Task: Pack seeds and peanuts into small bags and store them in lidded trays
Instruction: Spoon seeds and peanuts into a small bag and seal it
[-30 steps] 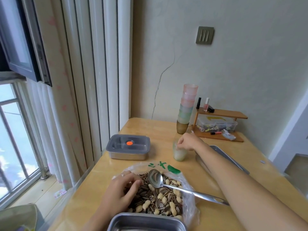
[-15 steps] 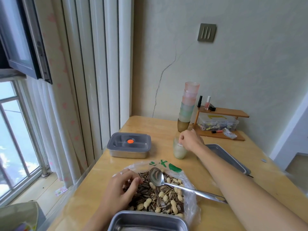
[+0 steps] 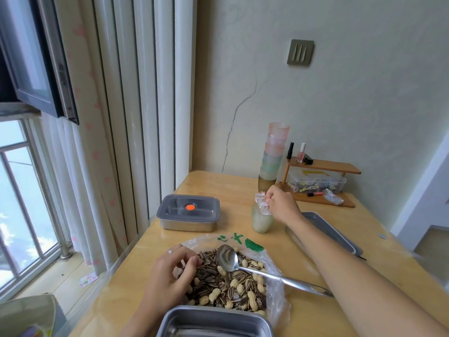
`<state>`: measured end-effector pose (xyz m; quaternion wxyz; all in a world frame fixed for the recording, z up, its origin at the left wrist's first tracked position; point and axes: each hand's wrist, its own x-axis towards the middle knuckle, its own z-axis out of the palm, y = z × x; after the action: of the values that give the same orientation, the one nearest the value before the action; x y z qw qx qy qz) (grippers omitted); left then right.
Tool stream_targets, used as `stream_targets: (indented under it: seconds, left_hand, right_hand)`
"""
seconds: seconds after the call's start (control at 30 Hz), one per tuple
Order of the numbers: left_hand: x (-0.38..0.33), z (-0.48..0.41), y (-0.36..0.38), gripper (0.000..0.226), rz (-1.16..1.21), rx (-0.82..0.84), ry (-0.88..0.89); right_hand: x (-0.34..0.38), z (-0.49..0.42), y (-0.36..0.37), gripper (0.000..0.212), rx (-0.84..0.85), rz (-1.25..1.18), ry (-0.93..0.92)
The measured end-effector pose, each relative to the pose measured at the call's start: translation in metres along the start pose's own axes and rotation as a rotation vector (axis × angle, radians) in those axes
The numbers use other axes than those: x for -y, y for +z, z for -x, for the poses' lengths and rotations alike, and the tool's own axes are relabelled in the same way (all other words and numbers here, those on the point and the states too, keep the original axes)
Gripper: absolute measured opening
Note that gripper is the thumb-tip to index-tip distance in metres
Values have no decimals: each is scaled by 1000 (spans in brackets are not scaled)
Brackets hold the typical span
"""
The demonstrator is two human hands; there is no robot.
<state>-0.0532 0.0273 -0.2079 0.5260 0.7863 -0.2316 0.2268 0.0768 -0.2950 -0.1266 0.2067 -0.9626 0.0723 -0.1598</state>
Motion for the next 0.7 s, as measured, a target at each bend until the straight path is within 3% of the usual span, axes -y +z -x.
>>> stream_targets:
  seconds: [0.23, 0.3, 0.4, 0.47, 0.57, 0.6, 0.7]
  left_hand:
    - [-7, -12, -8, 18, -64, -102, 67]
    - [-15, -21, -10, 18, -76, -113, 65]
    - [-32, -34, -10, 19, -55, -15, -32]
    - [-41, -43, -3, 28, -22, 146, -149]
    - [-45, -53, 12, 62, 37, 315, -277]
    - [-45, -55, 17, 61, 94, 338, -321]
    - [-43, -56, 25, 28, 350, 276, -461]
  right_hand:
    - [-2, 13, -3, 21, -94, -159, -39]
    - [5, 27, -8, 20, -189, -187, -36]
    - [30, 64, -15, 16, -315, -279, -113]
    - [52, 99, -12, 15, -177, -446, -149]
    - [72, 146, 4, 16, 133, -806, -117]
    - [73, 155, 11, 17, 177, -876, -103]
    - [71, 169, 20, 17, 258, -999, -35]
